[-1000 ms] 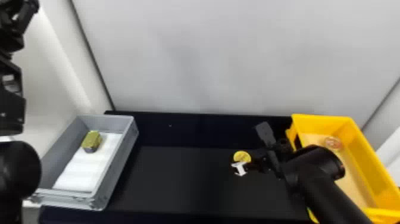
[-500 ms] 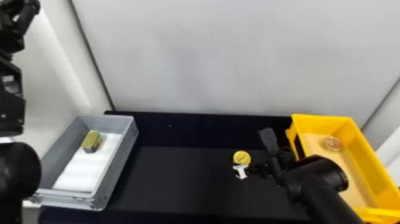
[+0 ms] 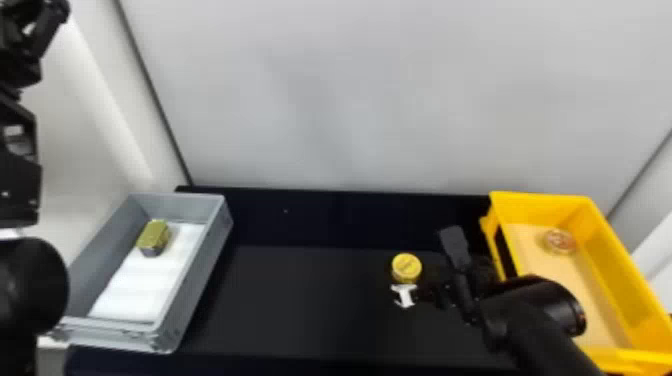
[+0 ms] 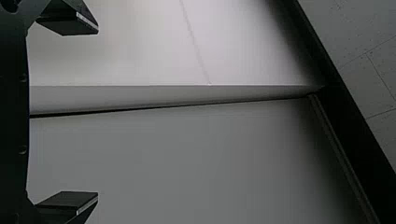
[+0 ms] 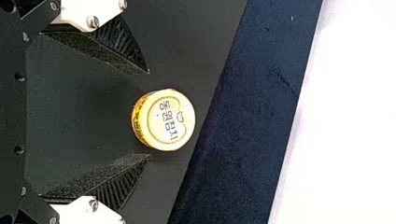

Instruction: Pick up the round yellow can and place it in the yellow rectangular box

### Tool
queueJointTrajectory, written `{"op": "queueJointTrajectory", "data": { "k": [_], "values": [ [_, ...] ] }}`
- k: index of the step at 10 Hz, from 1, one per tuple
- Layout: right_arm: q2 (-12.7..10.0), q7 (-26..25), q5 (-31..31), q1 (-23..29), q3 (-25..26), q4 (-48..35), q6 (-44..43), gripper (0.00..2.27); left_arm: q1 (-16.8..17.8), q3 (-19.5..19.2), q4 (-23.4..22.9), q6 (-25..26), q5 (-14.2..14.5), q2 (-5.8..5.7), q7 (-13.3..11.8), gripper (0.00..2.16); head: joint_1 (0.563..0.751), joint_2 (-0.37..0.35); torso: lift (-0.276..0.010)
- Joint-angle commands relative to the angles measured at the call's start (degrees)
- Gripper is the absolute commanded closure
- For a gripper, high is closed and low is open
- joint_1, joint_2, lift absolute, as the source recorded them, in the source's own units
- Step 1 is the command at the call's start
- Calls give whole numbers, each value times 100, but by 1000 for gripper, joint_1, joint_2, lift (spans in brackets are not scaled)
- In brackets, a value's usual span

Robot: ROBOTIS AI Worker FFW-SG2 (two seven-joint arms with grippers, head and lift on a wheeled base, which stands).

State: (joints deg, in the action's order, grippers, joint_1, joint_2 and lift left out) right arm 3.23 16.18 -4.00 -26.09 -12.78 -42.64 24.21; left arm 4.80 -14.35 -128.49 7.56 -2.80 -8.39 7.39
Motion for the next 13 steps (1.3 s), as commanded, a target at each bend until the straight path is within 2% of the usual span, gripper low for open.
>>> {"op": "queueJointTrajectory", "data": {
  "k": [1, 3, 5, 8, 10, 13],
  "values": [
    [-7, -185, 339, -81, -15, 204, -372, 219, 21, 37, 0, -8, -19, -14, 0, 38, 694, 54, -3],
    [-24, -255, 435, -239, -76, 441, -557, 240, 47, 63, 8, -26, -28, -23, -9, 38, 694, 54, -3],
    [2, -282, 462, -283, -85, 485, -372, 463, 47, 72, 26, -43, -28, -14, -9, 38, 694, 54, -3],
    [-7, -264, 585, -283, -94, 573, -319, 427, 56, 90, 35, -70, -37, -14, -9, 33, 694, 54, -3],
    [11, -238, 620, -283, -103, 538, -231, 665, 56, 81, 35, -70, -45, -14, -9, 33, 694, 54, -3],
    [63, -150, 488, -204, -164, 292, -222, 737, 30, 63, 26, -70, -63, 13, -9, 33, 694, 54, -3]
  ]
}}
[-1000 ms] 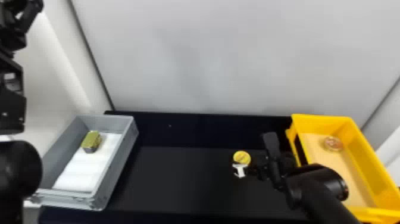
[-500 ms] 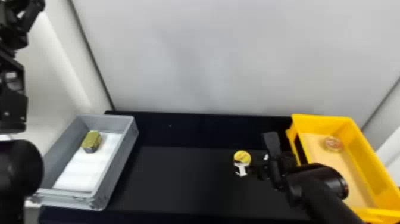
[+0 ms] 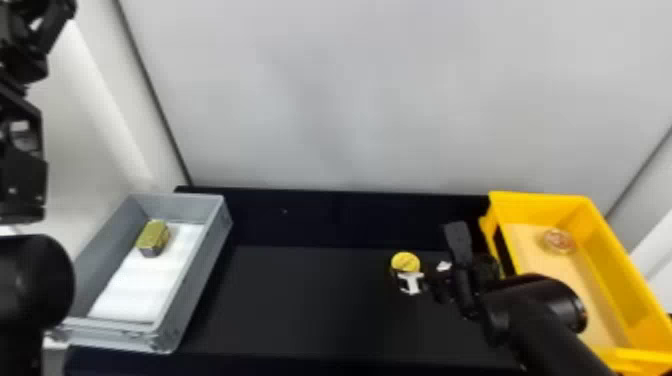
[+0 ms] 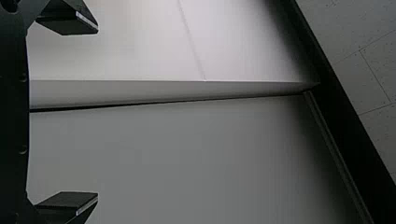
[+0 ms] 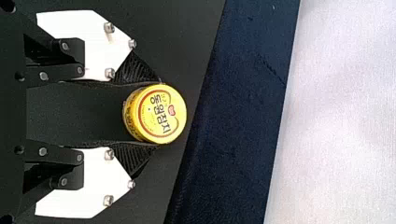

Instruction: Pick up the round yellow can and place it in the yellow rectangular box

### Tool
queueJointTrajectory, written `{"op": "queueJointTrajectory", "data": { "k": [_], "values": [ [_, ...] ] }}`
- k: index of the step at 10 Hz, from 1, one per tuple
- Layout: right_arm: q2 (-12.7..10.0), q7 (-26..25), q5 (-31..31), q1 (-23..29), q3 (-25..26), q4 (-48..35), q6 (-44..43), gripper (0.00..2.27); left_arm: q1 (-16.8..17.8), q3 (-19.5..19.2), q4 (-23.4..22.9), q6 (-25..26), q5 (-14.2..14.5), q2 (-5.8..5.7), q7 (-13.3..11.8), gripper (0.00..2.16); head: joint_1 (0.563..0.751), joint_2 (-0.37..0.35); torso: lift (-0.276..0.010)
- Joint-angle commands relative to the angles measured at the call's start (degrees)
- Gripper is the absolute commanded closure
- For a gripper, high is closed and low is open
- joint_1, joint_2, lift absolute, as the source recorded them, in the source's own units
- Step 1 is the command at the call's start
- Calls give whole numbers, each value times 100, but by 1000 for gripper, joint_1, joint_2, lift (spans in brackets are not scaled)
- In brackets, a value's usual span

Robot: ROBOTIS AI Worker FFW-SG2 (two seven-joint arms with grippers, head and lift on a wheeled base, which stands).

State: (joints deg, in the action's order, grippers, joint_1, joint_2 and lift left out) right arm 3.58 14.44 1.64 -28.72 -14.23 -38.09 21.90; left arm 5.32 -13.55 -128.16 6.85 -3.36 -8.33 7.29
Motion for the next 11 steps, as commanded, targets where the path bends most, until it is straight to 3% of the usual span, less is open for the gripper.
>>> {"op": "queueJointTrajectory", "data": {
  "k": [1, 2, 4, 7, 11],
  "values": [
    [72, 77, -261, 262, -19, -726, 201, 737, -49, -43, -16, 1, -7, 7, -8, 33, 694, 54, -3],
    [152, 139, -622, 587, -2, -1701, 553, 737, -102, -113, -60, 1, -7, 16, -8, 33, 694, 54, -3],
    [195, -20, -709, 1255, 376, -3503, 1204, 737, -146, -157, -96, 45, -7, 16, -17, 33, 694, 54, -3],
    [345, -494, -824, 1739, 781, -6017, 2189, 737, -181, -210, -157, 124, -7, 24, -35, 33, 694, 54, -3],
    [565, -1101, -1070, 1317, 1317, -7713, 2883, 737, -163, -236, -227, 230, -15, 16, -52, 33, 694, 54, -3]
  ]
}}
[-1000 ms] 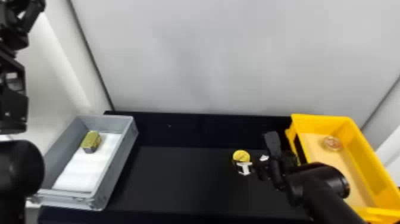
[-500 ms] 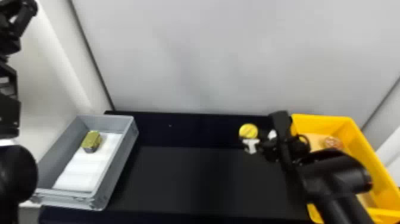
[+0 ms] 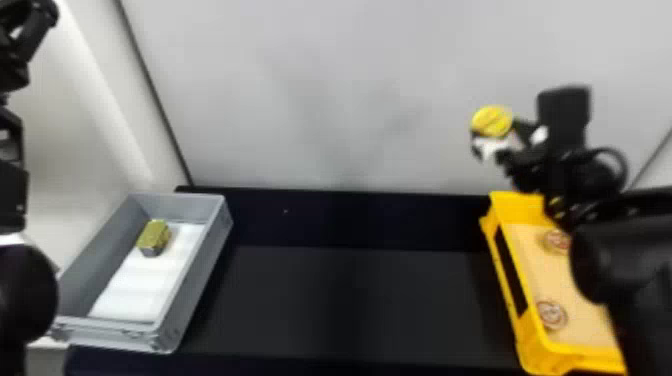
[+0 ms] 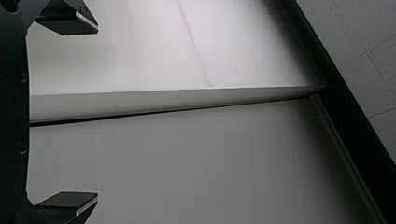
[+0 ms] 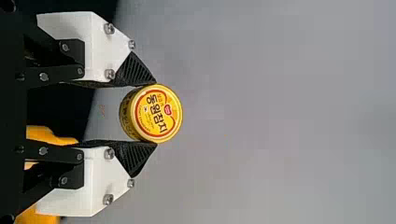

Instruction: Pick up the round yellow can and place it in the yellow rectangular box

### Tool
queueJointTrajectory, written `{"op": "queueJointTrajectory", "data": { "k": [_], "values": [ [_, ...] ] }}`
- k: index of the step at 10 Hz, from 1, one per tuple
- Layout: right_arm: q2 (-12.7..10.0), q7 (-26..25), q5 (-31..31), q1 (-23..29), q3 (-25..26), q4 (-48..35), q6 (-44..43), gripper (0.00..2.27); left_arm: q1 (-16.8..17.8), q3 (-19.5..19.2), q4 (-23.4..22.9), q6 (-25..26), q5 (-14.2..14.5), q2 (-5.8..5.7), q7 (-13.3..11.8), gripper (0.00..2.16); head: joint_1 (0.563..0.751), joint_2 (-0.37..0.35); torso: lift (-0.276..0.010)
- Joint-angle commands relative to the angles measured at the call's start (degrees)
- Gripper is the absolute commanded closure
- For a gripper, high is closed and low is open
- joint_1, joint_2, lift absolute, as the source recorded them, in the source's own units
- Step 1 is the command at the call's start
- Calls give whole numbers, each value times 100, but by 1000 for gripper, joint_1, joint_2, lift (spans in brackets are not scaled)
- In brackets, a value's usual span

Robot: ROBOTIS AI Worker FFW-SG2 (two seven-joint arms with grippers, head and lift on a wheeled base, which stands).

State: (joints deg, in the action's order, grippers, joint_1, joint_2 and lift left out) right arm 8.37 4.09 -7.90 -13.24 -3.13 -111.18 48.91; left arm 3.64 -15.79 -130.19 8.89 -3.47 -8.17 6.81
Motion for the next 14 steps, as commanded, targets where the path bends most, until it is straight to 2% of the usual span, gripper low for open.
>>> {"op": "queueJointTrajectory", "data": {
  "k": [1, 4, 7, 10, 12, 14],
  "values": [
    [182, -93, -230, -381, 383, -492, 192, 737, 6, -12, -33, 34, -13, -1, -4, 33, 694, 54, -3],
    [569, -427, -300, -609, 840, -563, 218, 737, -21, -47, -59, 69, -31, 8, -4, 33, 694, 54, -3],
    [674, -638, -265, -434, 1236, -422, 253, 737, -38, -74, -86, 78, -31, -1, -39, 30, 694, 54, -3],
    [797, -1042, 473, -73, 1640, 53, 235, 737, -47, -100, -121, 122, -31, -27, -66, 30, 694, 54, -3],
    [964, -1499, 1467, 103, 1825, 413, 227, 737, -38, -100, -130, 140, -31, -36, -75, 27, 694, 54, -3],
    [1131, -1991, 2355, 208, 1798, 729, 227, 737, -38, -100, -130, 140, -31, -36, -83, 25, 694, 54, -3]
  ]
}}
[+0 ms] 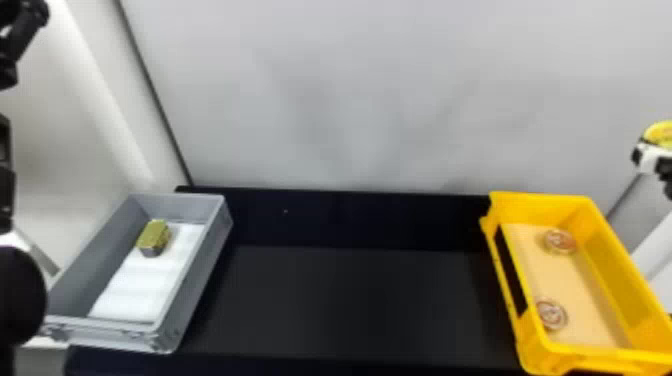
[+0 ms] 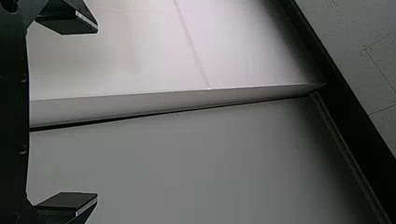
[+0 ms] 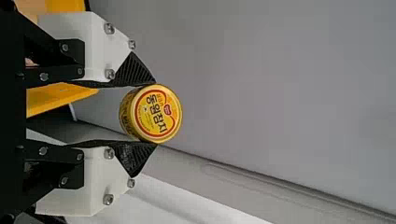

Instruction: Pick up the round yellow can and place it in the yellow rectangular box

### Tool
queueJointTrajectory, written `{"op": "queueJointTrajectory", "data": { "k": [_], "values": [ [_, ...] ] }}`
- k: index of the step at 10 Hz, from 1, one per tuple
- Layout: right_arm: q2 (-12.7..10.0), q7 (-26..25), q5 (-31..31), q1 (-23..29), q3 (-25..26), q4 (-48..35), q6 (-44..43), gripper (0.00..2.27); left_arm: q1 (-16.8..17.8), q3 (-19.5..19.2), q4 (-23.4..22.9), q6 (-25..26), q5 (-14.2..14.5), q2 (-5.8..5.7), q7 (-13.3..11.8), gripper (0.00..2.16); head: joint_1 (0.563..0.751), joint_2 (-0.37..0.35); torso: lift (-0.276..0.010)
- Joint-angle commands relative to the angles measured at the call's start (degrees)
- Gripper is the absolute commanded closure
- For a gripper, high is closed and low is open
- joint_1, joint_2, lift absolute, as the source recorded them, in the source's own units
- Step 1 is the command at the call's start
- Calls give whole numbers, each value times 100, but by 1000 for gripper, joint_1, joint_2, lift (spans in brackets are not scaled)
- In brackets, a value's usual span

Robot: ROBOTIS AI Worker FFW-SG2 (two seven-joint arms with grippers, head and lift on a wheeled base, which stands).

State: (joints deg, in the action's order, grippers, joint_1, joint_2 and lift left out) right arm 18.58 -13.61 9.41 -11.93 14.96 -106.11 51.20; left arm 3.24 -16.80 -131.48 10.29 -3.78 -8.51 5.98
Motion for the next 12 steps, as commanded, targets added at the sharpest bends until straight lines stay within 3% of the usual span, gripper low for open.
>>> {"op": "queueJointTrajectory", "data": {
  "k": [1, 6, 12],
  "values": [
    [120, -397, 879, 139, -20, 302, -11, 737, 1, 1, -1, 0, -9, -2, 0, 25, 694, 54, -3],
    [102, -757, 1564, 429, -107, 1022, -143, 737, 10, 1, -1, 0, -9, 7, -18, 25, 694, 54, -3],
    [137, -124, 1722, 578, -143, 2262, -688, 737, 1, 1, -1, -18, -9, 16, -18, 25, 694, 54, -3]
  ]
}}
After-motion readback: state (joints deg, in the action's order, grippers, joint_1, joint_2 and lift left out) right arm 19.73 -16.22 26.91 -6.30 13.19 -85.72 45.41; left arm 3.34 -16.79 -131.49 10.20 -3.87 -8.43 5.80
